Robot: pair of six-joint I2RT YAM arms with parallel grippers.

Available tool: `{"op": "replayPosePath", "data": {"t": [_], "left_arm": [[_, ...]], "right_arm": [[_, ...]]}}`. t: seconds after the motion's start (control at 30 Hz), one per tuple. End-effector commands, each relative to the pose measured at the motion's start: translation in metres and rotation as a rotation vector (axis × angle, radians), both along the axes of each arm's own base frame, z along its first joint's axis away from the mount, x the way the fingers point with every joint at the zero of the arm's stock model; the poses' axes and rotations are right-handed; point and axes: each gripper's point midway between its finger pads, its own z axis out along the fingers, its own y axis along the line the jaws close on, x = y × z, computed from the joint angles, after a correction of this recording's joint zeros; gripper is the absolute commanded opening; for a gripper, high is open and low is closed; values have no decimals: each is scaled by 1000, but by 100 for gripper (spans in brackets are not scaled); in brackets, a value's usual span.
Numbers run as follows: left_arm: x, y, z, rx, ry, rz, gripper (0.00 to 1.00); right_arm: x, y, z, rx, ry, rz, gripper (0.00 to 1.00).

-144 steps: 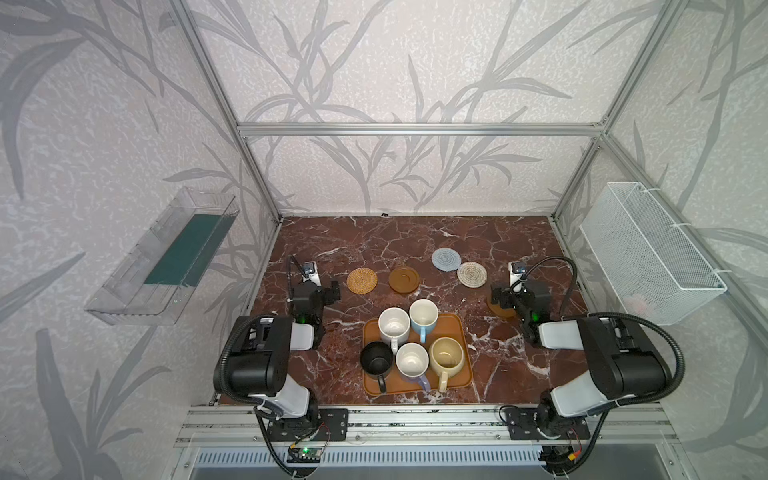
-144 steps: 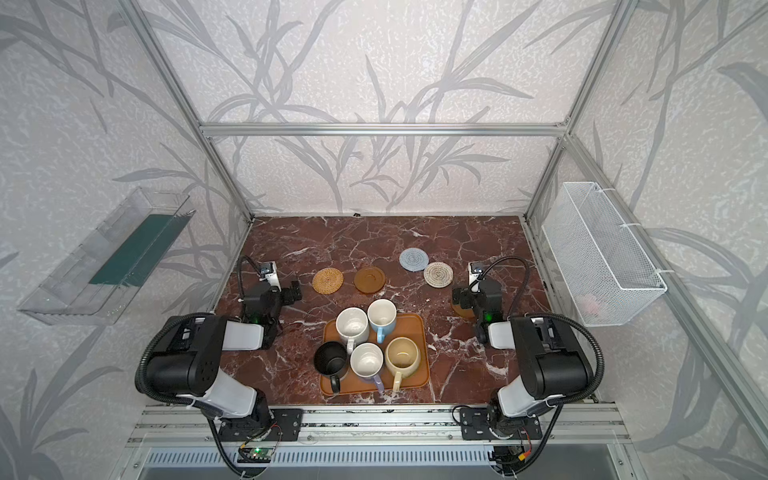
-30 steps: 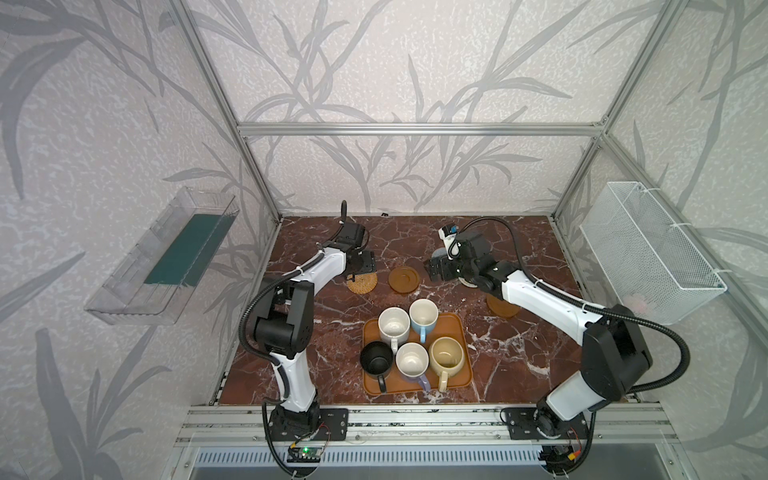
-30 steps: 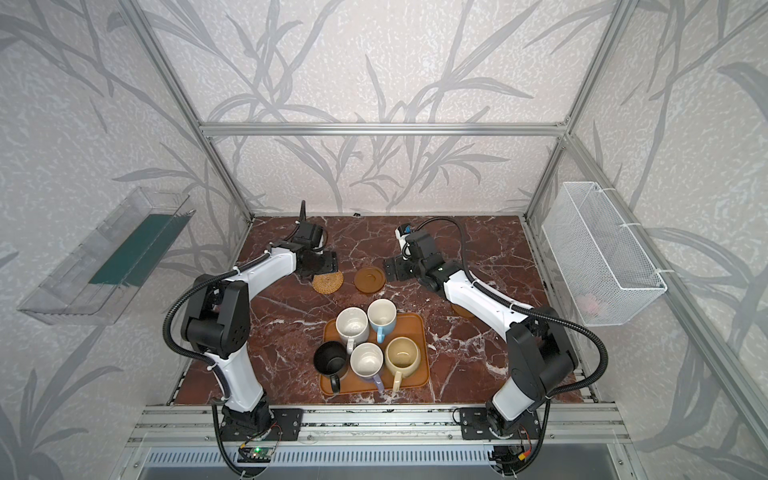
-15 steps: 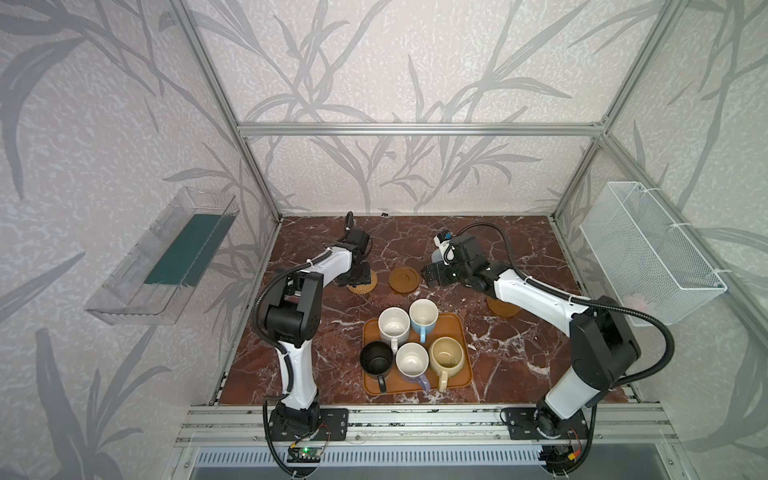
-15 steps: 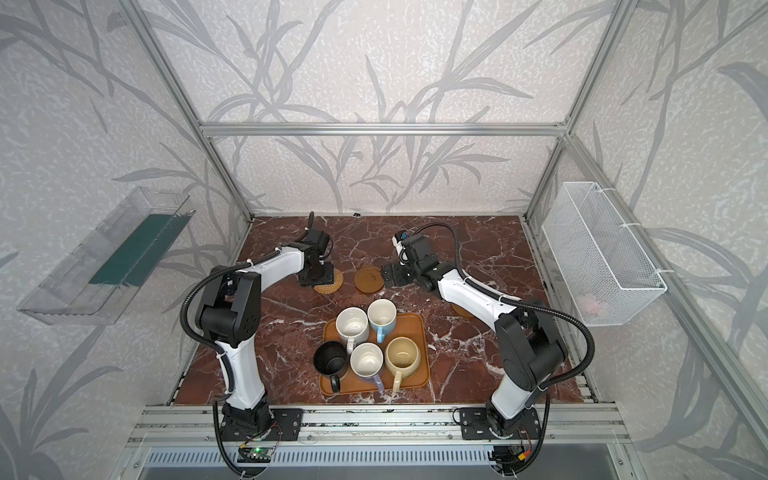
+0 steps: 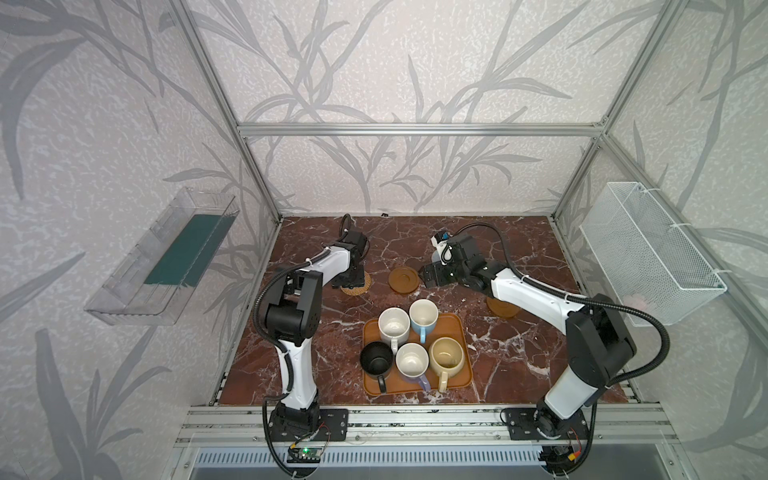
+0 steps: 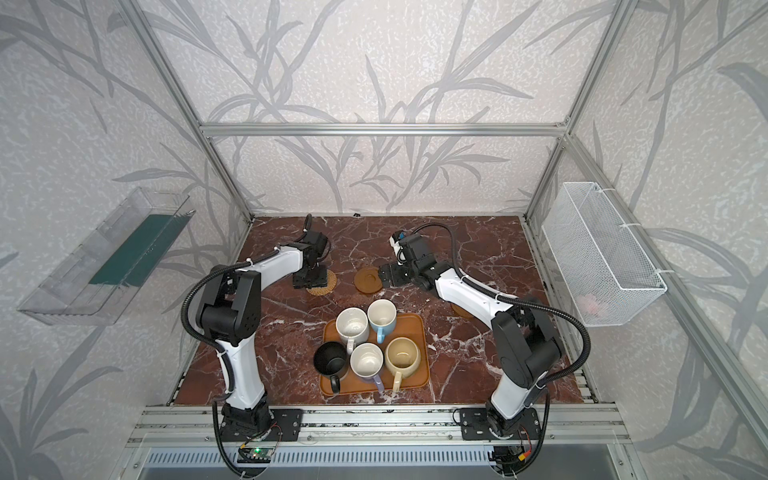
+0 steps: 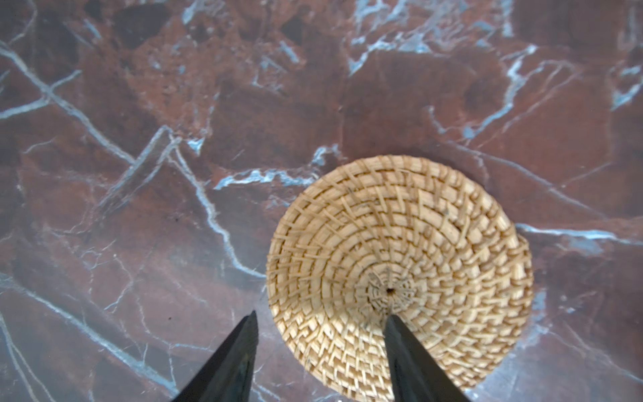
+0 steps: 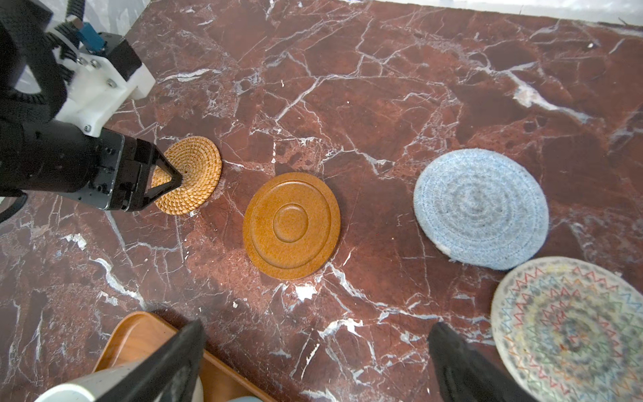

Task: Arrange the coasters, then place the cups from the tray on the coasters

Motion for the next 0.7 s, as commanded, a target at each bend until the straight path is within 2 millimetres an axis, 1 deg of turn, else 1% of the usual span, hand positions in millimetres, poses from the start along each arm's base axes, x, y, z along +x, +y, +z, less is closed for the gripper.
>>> {"op": "replayPosePath", "data": {"t": [0.0,0.07,0.13,0.27,0.33,0.4,0.47,0.5,0.6,0.67], "left_arm": [[-14,6,-1,0,32,17,61],[-12,2,5,-9,28,14,61],[-11,4,17,5,15,18,61],[-2,8,56,18,-64,36,63],[4,4,77,16,-106,31,67],[10,-5,95,-5,-149,12,73],[17,-21,106,-65,-195,-20,76],[23,-38,109,-130,-226,-63,77],[33,-86,108,-313,-251,-160,75],[35,-106,102,-312,-237,-220,74]], "right_arm": [[3,9,1,-1,6,19,100],[4,10,1,-2,6,21,100],[5,11,3,-7,5,23,100],[8,10,8,-20,-14,25,100],[10,9,8,-33,-7,21,99],[12,7,9,-48,1,10,99],[14,3,9,-59,5,-6,99],[14,1,10,-59,8,-12,99],[19,-9,12,-42,23,-40,99],[21,-17,13,-40,37,-53,99]]}}
